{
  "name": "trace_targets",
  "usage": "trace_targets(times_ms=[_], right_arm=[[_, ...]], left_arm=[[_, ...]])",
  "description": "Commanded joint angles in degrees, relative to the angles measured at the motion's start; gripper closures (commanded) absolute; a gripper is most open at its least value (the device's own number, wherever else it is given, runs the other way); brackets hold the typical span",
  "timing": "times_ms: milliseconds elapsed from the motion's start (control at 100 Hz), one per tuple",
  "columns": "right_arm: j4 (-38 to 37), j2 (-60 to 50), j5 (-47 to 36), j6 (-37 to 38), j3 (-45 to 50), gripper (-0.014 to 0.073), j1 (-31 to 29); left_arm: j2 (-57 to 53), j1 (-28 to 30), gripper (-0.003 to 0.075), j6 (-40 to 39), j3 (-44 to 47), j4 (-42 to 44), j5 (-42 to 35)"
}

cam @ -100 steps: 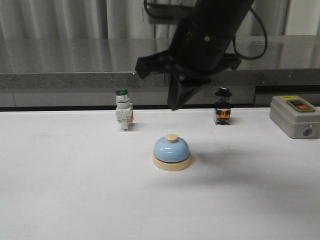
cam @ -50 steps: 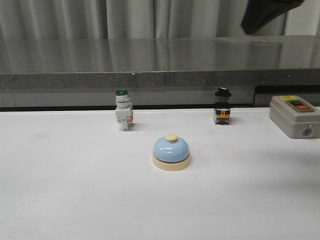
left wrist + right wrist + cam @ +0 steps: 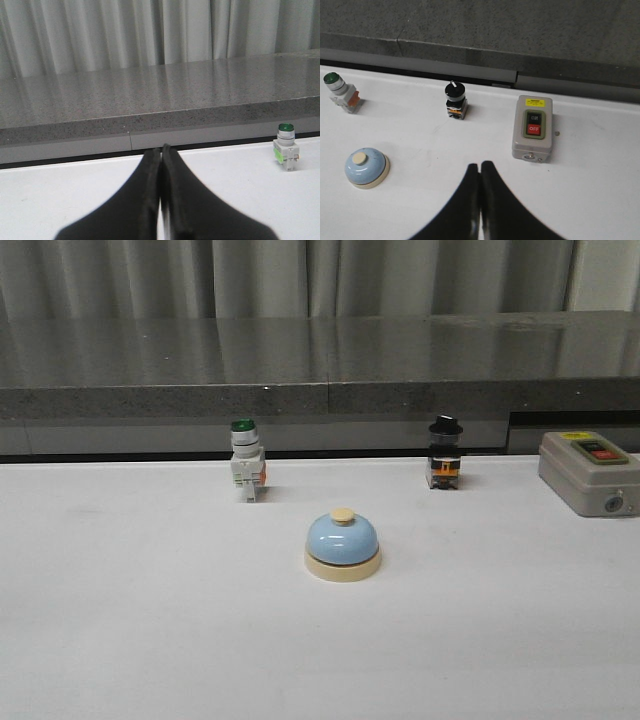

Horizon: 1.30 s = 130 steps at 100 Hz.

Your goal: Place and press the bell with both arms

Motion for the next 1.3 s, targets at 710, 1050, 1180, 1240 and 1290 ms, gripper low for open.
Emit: trace_targets(times_ms=[710, 1050, 1180, 1240, 1290], right_arm=[[-0.45, -23.11, -3.27, -0.11, 8.18, 0.0654, -1.84], [-1.27, -23.17, -4.22, -0.11, 9.27, 0.0654, -1.84], [-3.12, -25.38, -8.65, -0.11, 13.18, 0.0654, -1.84], [-3.66, -27.37, -11.76, -0.11, 15.79, 0.0654, -1.84], [-3.64, -29.17, -14.12, -0.11, 18.83, 0.0654, -1.84]], left_arm=[[-1.65, 0.0, 0.074, -0.43, 2.34, -0.05, -4.48], [-1.65, 0.0, 0.074, -0.43, 2.34, -0.05, -4.48], [-1.65, 0.0, 0.074, -0.43, 2.34, -0.05, -4.48], [-1.65, 0.0, 0.074, -0.43, 2.34, -0.05, -4.48], [-1.65, 0.0, 0.074, -0.43, 2.34, -0.05, -4.48]])
